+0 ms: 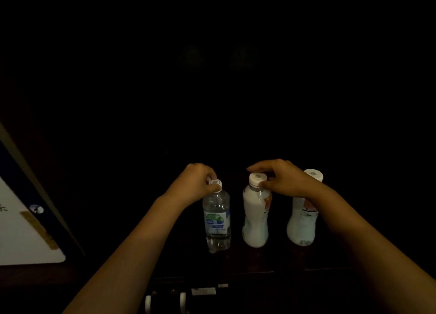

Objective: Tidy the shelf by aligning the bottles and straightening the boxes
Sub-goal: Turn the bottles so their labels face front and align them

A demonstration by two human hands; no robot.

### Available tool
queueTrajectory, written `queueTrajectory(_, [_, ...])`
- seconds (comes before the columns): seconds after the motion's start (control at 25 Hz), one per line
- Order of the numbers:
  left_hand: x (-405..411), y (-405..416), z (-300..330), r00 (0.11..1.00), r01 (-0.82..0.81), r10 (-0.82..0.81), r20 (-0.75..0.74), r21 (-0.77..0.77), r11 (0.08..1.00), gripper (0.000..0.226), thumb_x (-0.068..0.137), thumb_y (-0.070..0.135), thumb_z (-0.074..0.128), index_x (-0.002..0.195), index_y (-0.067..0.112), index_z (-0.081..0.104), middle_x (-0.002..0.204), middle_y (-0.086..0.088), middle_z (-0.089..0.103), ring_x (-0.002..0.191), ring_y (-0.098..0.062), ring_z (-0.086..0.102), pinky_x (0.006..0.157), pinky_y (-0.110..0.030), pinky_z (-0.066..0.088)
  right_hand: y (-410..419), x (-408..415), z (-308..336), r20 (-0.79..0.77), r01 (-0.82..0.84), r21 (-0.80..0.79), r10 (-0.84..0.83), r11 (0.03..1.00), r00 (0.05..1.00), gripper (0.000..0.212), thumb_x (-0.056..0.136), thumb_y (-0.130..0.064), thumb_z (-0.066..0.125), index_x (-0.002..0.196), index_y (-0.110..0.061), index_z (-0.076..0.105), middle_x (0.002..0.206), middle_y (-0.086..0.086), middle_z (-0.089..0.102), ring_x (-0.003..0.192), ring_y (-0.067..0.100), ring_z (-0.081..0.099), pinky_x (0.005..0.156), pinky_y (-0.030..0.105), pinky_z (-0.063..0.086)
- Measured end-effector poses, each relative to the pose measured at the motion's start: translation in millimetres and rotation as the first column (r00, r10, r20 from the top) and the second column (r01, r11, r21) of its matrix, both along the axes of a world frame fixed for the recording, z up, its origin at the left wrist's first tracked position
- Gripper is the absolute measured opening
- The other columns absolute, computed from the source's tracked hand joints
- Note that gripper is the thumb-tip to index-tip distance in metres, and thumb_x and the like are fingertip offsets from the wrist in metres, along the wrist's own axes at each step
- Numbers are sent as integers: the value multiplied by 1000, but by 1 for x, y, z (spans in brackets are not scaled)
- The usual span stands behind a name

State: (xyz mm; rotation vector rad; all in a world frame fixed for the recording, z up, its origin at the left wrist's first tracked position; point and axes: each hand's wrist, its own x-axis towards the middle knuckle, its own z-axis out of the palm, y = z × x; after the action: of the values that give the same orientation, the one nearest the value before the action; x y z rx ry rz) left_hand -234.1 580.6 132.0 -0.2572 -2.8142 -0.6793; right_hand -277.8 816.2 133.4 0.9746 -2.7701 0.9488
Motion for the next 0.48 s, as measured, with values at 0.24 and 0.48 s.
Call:
queueTrajectory(0.24, [4,-12,1,986,153,-150,66,-39,987,46,81,20,65,126,20,53,125,5,58,109,-5,54,83,-12,40,-16,0,-10,-141,172,-35,-175,984,974,60,70,-28,74,124,-17,51,110,6,61,101,18,57,78,21,41])
queueTrajectory(0.48, [1,-11,6,986,151,-148,81,-30,988,29,78,19,70,106,14,68,109,-2,70,95,-7,61,82,-19,47,-13,-2,0,102,-8,-61,15,998,995,63,75,-14,71,131,-23,43,110,-4,63,102,6,58,82,13,45])
